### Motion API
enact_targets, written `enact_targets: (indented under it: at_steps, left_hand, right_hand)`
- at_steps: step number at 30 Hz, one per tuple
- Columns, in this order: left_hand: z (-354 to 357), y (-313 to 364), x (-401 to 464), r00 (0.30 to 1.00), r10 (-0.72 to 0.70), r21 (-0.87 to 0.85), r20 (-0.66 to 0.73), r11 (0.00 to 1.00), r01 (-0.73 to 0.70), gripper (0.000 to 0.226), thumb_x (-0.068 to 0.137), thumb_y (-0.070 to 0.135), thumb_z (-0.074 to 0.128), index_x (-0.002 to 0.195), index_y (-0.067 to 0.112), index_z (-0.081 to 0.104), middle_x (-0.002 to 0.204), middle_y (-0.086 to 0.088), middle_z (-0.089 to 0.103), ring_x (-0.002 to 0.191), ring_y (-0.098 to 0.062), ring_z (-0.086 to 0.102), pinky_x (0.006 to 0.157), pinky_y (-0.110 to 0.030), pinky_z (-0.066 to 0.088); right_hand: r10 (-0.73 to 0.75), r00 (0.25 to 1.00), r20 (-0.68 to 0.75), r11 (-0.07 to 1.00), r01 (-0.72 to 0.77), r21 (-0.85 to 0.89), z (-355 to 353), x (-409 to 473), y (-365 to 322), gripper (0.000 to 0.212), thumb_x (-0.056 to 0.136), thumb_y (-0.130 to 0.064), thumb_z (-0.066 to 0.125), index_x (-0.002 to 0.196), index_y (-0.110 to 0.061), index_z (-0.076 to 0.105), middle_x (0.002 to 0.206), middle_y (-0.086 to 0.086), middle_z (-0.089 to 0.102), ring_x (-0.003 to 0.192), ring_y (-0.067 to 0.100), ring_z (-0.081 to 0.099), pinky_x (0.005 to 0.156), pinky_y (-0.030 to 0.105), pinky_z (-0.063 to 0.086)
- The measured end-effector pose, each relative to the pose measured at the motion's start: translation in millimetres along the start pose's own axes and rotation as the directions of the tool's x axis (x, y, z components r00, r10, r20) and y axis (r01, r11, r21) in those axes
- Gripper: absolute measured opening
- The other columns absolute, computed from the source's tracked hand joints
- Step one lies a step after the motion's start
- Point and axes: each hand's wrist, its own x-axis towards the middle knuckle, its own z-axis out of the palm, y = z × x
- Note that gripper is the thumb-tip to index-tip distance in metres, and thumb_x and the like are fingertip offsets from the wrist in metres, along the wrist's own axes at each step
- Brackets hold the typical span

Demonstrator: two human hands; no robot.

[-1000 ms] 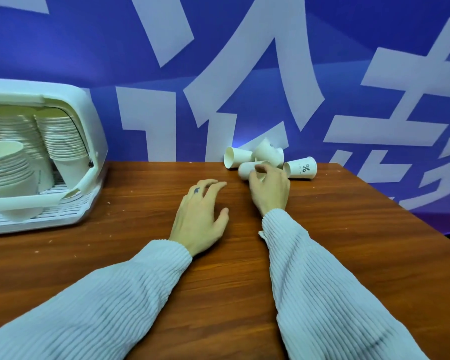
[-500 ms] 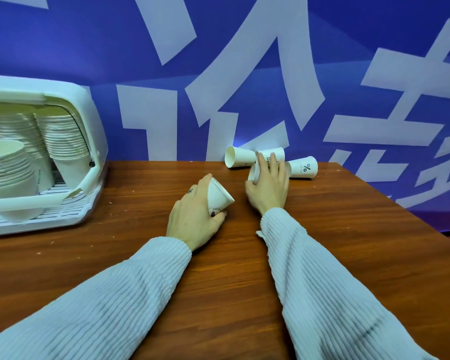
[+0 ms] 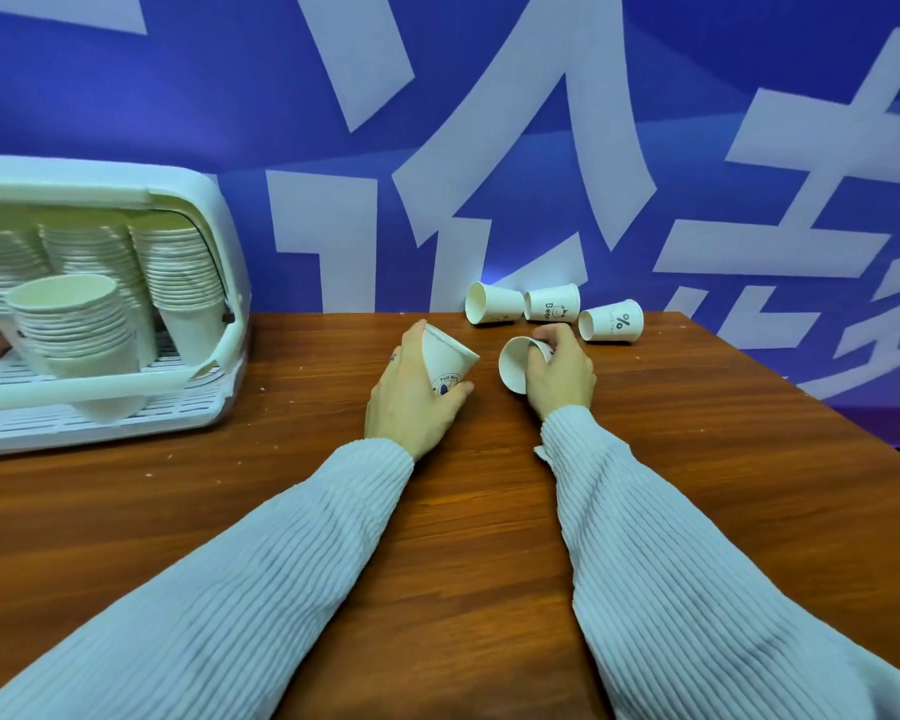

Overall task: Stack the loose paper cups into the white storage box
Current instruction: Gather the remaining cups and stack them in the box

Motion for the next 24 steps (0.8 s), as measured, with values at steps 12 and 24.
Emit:
enact_targets:
  at_steps: [12,24]
  left_hand:
    - [-115,-29,-25,0.981,-0.028,-0.15,-0.194,0.989,-0.002,0.077,0.081,0.039,0.083,0.143,0.025,0.038,0.125,0.006,0.058,0.112,-0.015,0.058,0.079,-0.013,0.04]
    - [-257,-79,-45,0.64,-0.238,-0.389,-0.73,0.916,-0.103,0.079,0.082,0.028,0.084,0.145,0.016,0.038,0.137,-0.001,0.055,0.119,-0.016,0.057,0.081,0.003,0.039]
  right_hand:
    - [-0.057,0.997,0.045,0.858,0.026,0.513,20,-61,-122,0.013,0.094,-0.031,0.071,0.081,-0.03,0.07,0.073,0.001,0.059,0.066,0.004,0.051,0.068,0.027,0.046]
    - [-0.388,0.881,0.27,0.854,0.234,0.465,129,-110,-318,0.015,0.085,-0.019,0.059,0.094,-0.032,0.056,0.067,0.001,0.068,0.075,0.029,0.064,0.072,0.041,0.052]
